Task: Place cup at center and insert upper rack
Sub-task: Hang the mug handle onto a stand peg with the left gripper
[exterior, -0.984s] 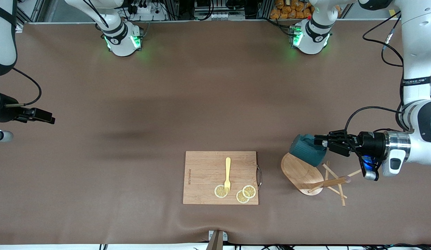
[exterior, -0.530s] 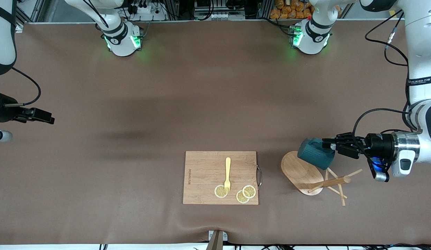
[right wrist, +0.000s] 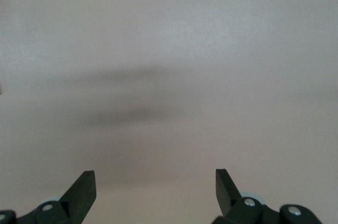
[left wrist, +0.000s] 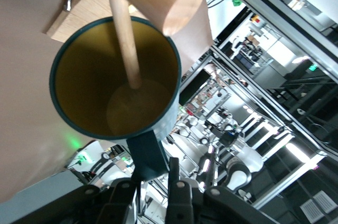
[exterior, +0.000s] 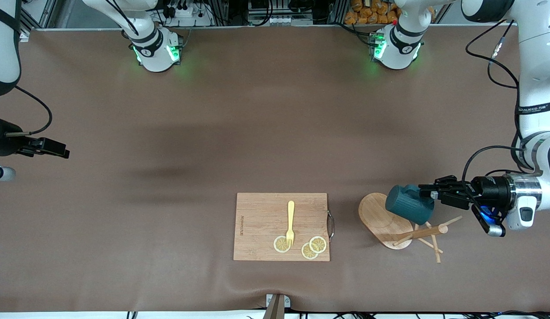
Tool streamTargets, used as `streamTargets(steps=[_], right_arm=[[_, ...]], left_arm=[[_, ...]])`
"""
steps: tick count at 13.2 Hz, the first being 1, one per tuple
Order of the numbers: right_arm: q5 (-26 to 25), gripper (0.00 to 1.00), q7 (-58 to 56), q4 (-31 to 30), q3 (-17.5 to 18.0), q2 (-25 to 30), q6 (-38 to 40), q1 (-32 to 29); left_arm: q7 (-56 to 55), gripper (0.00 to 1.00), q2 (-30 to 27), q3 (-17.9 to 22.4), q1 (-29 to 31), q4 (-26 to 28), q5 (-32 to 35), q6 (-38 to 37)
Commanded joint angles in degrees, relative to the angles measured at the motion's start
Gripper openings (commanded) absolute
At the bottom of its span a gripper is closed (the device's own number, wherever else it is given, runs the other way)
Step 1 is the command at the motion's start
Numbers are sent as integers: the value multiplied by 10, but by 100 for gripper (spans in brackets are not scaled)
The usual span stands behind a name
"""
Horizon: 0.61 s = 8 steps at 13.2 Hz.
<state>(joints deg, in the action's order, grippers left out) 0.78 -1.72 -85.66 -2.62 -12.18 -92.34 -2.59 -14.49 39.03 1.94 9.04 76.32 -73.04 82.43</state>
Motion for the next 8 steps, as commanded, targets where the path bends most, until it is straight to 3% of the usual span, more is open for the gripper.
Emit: streamTargets(steps=[1,8], right_arm=[[-2,100,0,15,5,-7,5,-6],[-1,100,3,30,5,-7,6,-7]], left_arm=[[9,0,8,3,4,-6,-30,-8],[24,0,24,9,14,-4,-61,-10]])
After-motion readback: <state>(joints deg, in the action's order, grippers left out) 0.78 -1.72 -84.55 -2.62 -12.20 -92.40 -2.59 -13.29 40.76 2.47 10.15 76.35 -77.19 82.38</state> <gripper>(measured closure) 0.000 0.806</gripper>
